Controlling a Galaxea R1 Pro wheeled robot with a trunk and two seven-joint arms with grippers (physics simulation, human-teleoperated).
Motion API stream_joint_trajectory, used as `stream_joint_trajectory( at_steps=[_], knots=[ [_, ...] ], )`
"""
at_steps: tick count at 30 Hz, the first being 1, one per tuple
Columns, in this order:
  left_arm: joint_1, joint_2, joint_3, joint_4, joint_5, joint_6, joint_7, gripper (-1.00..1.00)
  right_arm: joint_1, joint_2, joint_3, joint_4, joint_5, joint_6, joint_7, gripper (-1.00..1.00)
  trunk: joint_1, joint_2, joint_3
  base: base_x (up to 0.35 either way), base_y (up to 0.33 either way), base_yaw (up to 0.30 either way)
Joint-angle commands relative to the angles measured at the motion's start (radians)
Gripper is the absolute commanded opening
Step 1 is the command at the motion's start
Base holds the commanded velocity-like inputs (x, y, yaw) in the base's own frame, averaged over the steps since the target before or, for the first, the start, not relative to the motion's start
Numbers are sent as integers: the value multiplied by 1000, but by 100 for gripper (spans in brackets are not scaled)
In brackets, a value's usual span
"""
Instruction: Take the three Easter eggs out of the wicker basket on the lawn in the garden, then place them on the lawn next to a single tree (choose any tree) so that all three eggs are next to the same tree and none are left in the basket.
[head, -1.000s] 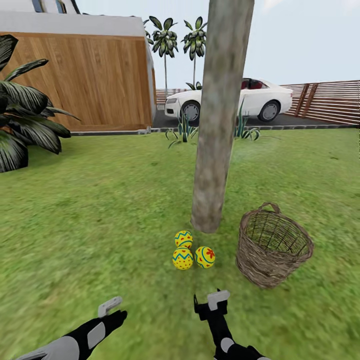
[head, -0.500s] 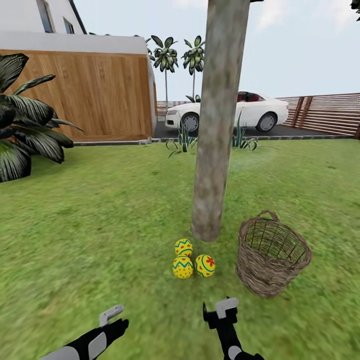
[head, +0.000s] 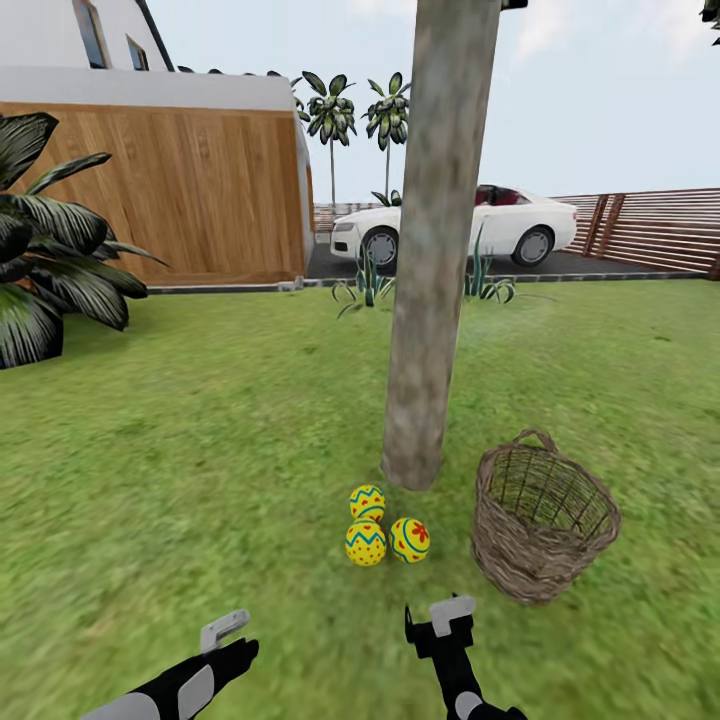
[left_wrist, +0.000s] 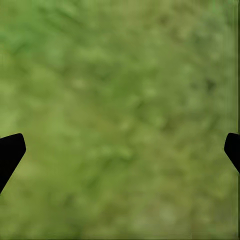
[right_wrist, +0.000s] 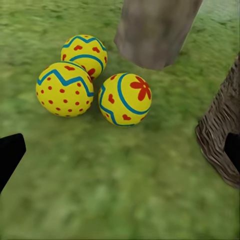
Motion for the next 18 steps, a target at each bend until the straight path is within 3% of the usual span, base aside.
stream_joint_trajectory(
  at_steps=[1, 18],
  knots=[
    [0, 0, -1, 0, 10, 1, -1, 100, -1, 0, 9, 0, -5, -1, -6, 100, -4, 7, 2, 0, 0, 0],
    [0, -3, -1, 0, 8, 1, -1, 100, -1, 6, 16, -3, -5, -1, 1, 100, -69, 126, 53, 0, 0, -9]
  ],
)
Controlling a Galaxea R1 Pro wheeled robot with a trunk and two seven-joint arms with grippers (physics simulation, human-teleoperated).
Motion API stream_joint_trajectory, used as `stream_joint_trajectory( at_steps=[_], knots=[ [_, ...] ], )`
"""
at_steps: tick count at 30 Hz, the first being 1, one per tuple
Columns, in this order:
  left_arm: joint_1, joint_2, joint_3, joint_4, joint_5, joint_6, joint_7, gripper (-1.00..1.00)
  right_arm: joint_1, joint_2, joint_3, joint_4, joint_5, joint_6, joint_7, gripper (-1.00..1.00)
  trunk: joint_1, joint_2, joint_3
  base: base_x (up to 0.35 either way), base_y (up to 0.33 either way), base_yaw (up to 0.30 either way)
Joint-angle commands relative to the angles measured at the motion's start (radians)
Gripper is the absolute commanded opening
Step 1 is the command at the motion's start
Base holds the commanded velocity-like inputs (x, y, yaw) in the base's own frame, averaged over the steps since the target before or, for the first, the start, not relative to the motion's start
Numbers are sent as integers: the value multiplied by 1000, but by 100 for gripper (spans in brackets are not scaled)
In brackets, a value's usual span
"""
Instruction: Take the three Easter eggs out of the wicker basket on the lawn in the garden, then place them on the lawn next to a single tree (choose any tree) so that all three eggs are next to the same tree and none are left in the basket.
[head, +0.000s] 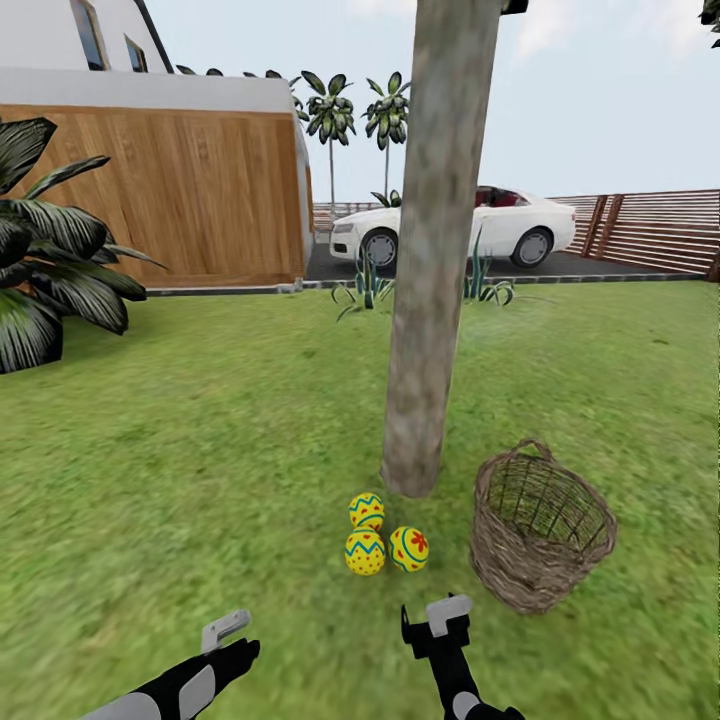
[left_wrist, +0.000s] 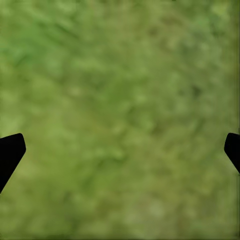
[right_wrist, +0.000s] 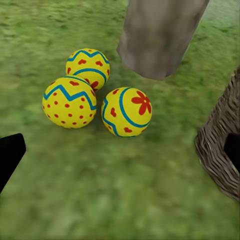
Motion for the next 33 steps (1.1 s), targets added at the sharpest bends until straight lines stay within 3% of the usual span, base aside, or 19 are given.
stream_joint_trajectory(
  at_steps=[1, 33],
  knots=[
    [0, 0, -1, 0, 11, 1, -1, 100, -1, 0, 8, 0, -5, -1, -6, 100, -4, 7, 1, 0, 0, -72],
    [0, 0, -1, 0, 10, 2, -1, 100, -1, 0, 7, 3, -5, -1, -5, 100, -127, 231, 51, 0, 0, 17]
  ],
)
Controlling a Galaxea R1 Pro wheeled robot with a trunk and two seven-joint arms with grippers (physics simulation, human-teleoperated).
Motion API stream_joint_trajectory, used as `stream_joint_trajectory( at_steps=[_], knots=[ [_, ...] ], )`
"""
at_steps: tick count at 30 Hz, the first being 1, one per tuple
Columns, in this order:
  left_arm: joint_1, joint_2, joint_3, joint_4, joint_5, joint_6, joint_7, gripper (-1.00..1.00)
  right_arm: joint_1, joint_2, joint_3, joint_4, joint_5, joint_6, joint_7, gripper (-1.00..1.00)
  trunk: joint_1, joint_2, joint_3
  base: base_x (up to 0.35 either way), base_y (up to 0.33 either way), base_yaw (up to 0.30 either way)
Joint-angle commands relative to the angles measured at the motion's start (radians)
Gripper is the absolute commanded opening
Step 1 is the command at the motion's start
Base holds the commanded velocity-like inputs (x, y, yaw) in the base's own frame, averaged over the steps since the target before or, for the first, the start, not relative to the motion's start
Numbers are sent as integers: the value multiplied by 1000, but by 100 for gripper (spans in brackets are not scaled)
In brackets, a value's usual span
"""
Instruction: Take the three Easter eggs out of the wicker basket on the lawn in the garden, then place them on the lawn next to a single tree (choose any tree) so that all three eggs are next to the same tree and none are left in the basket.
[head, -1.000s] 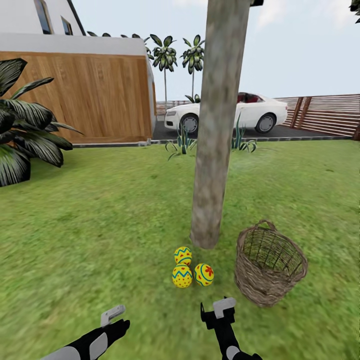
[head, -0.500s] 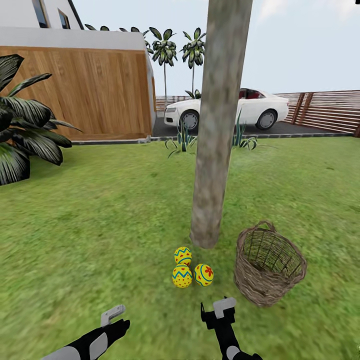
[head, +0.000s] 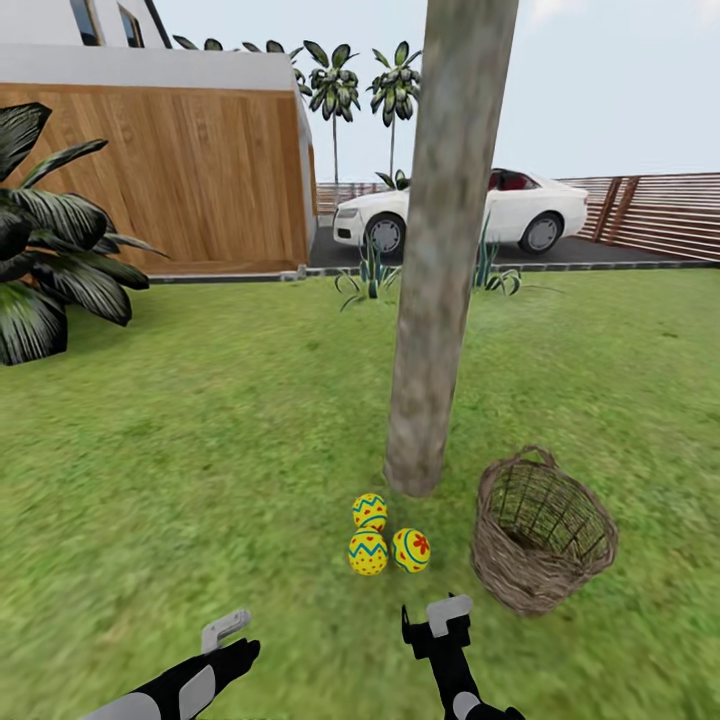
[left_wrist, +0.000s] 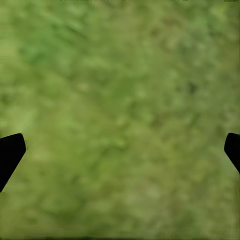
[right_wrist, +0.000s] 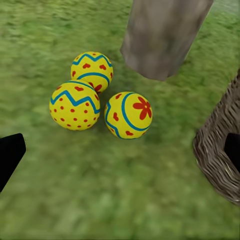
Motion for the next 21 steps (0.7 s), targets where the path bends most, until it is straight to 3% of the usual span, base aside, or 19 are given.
stream_joint_trajectory(
  at_steps=[1, 21],
  knots=[
    [-1, 0, -1, 0, 10, 1, -1, 100, -1, 0, 9, 0, -4, -1, -7, 100, -4, 7, 1, 0, 0, 121],
    [0, 0, -1, 0, 10, 1, -1, 100, -1, 0, 9, 1, -5, -1, -7, 100, -81, 147, 38, 0, 0, 143]
  ],
)
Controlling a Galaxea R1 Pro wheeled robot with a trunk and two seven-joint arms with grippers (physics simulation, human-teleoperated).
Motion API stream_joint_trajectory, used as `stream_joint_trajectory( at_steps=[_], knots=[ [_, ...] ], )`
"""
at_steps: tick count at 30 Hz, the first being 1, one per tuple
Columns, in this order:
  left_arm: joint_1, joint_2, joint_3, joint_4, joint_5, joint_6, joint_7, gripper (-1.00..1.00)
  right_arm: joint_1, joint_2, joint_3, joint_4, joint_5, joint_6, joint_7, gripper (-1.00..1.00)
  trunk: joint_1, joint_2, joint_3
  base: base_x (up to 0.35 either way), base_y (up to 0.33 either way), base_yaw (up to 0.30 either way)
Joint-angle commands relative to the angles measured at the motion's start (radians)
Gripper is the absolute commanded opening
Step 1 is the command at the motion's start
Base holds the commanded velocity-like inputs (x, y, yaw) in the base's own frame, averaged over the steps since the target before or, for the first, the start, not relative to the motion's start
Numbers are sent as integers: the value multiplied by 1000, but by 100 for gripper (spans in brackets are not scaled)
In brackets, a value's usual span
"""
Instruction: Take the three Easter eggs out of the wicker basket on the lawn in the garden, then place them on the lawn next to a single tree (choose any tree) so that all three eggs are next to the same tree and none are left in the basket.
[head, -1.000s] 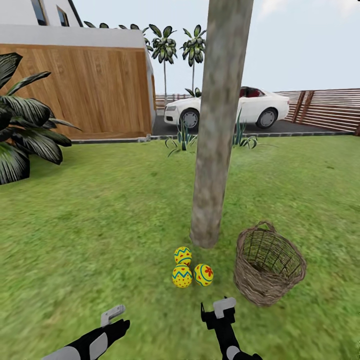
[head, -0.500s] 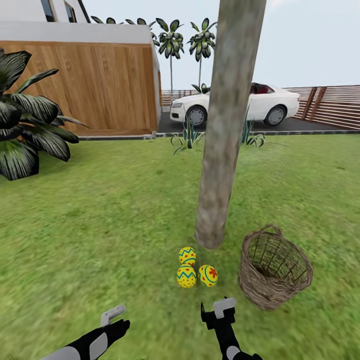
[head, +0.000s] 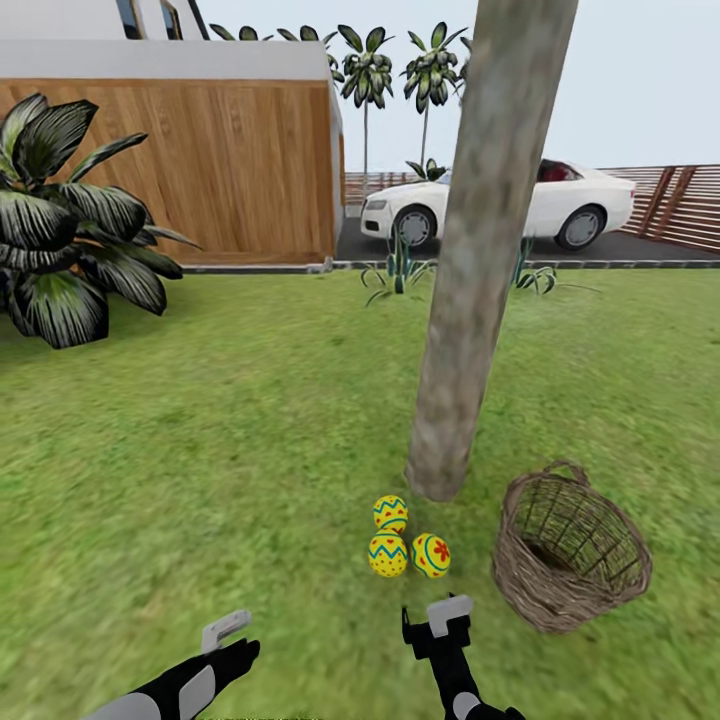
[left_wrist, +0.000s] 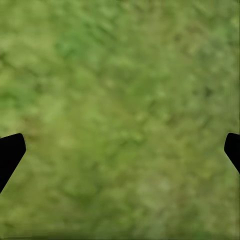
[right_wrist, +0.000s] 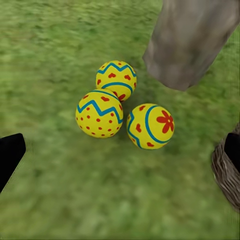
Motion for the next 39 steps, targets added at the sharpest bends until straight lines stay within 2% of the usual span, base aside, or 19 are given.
stream_joint_trajectory(
  at_steps=[1, 13, 32, 39],
  knots=[
    [0, 0, -1, 0, 10, 1, -1, 100, 0, 0, 9, 0, -4, -1, -7, 100, -4, 7, 1, 0, 0, 173],
    [0, 0, -1, 0, 10, 3, -1, 100, 0, -1, 9, 0, -5, -1, -7, 100, -50, 91, 27, 0, 0, 136],
    [1, -1, -1, 0, 10, 3, -1, 100, 0, -3, 7, 1, -6, -2, -7, 100, -123, 224, 86, 0, 0, 4],
    [1, -1, -1, 0, 10, 3, -1, 100, 0, -3, 8, 1, -6, -3, -7, 100, -150, 273, 115, 0, 0, 0]
  ],
)
